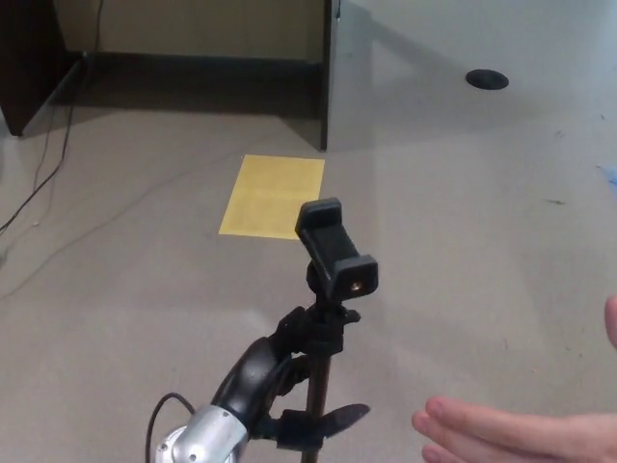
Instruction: There is a tripod standing in front of the robot and the robot extends its left arm to grab it. It lifts the tripod and passes it to a person.
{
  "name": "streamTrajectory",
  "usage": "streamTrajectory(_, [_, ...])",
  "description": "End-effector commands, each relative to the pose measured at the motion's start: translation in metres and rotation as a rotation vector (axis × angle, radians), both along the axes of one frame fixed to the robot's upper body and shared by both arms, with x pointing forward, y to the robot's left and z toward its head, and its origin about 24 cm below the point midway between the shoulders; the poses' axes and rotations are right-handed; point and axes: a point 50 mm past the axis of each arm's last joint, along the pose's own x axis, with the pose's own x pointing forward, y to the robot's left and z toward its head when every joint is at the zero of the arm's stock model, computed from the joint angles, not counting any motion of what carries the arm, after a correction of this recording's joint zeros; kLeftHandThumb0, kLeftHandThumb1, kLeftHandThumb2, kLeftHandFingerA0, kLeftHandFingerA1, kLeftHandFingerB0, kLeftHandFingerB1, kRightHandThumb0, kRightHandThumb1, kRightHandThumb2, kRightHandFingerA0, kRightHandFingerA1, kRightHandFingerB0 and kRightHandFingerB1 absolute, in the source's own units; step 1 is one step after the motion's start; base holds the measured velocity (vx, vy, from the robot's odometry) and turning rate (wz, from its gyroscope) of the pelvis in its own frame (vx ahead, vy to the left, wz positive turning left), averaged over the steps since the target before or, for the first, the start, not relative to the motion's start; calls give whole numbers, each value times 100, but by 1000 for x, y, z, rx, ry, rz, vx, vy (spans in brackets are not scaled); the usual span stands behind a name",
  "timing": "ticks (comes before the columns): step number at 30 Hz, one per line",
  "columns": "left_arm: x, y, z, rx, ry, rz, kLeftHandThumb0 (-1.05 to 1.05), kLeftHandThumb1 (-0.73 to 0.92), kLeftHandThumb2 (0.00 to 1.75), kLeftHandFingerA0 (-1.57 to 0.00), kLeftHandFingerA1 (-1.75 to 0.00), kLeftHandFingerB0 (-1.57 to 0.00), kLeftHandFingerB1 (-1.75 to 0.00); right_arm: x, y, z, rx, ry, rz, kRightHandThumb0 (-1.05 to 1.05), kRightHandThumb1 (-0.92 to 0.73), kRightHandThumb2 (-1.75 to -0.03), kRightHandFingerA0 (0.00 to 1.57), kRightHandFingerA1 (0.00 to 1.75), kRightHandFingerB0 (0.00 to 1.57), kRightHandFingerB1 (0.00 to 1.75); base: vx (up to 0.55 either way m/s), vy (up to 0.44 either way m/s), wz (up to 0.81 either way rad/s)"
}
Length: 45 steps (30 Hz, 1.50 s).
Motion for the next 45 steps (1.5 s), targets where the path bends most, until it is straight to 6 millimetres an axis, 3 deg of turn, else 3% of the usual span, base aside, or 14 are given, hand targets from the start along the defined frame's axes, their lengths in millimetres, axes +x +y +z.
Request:
streamTrajectory(1, [7, 22, -16, 122, 2, 61, -58, 39, 69, -16, -43, -5, -22, -2, 1, -1, 19, 1, 1, -40, -70, -62, 65, 44, 45, 36, 0, 0, 0])
streamTrajectory(6, [17, 38, -24, 129, 20, 147, -27, 24, 81, -4, -48, 0, -48, 2, 4, -1, 8, 9, 12, -40, -70, -61, 62, 41, 44, 35, 0, 0, 0])
streamTrajectory(8, [23, 42, -20, 170, -41, 176, -47, 43, 63, -48, -48, -12, -32, 4, 5, 0, 22, 3, 6, -38, -70, -60, 63, 42, 45, 35, 0, 0, 0])
streamTrajectory(13, [36, 40, -7, 154, -135, 221, -24, 64, 59, -88, -55, -22, -29, 13, 5, 7, 34, -32, 7, -41, -69, -61, 66, 43, 44, 35, 0, 0, 0])
streamTrajectory(17, [43, 34, 3, 132, -196, 228, -38, 54, 57, -76, -50, -26, -30, 20, 4, 11, 13, -45, 8, -39, -70, -61, 64, 42, 45, 35, 0, 0, 0])
streamTrajectory(18, [44, 29, 9, 126, -224, 202, -50, 44, 67, -54, -51, -18, -35, 23, 5, 12, 0, -45, 17, -47, -59, -85, 53, 54, 39, 48, 0, 0, 0])
streamTrajectory(19, [44, 27, 11, 121, -241, 193, -49, 43, 65, -49, -49, -19, -35, 24, 4, 13, -1, -43, 18, -41, -71, -61, 62, 42, 44, 35, 0, 0, 0])
streamTrajectory(26, [41, 8, 25, 161, -319, 86, -64, 42, 70, -31, -45, -7, -33, 19, 3, 12, 27, -43, 19, -38, -72, -60, 64, 42, 43, 35, 0, 0, 0])
streamTrajectory(29, [42, 3, 28, 142, -317, 67, -65, 41, 69, -29, -45, -9, -31, 21, 3, 11, 19, -36, 14, -39, -72, -61, 64, 42, 43, 35, 0, 0, 0])
streamTrajectory(30, [42, 0, 28, 129, -312, 43, -32, 21, 83, -7, -48, 0, -47, 21, 3, 11, 7, -34, 21, -39, -72, -61, 63, 42, 43, 35, 0, 0, 0])
streamTrajectory(37, [36, -7, 23, 157, -278, -34, -67, 43, 79, -1, -36, -10, -13, 18, 2, 11, 24, -31, 18, -46, -59, -84, 53, 54, 37, 47, 0, 0, 0])
streamTrajectory(38, [37, -7, 22, 156, -267, -34, -65, 46, 55, -9, -32, -1, -24, 18, 2, 11, 26, -31, 20, -46, -59, -85, 53, 54, 37, 47, 0, 0, 0])
streamTrajectory(40, [38, -8, 20, 143, -252, -32, -62, 38, 74, -5, -40, -4, -16, 18, 2, 11, 18, -26, 27, -46, -60, -85, 53, 54, 37, 47, 0, 0, 0])
streamTrajectory(45, [42, -10, 16, 168, -191, 11, -55, 45, 75, -32, -49, -2, -25, 16, 4, 9, 29, -20, 27, -39, -72, -61, 62, 41, 43, 35, 0, 0, 0])
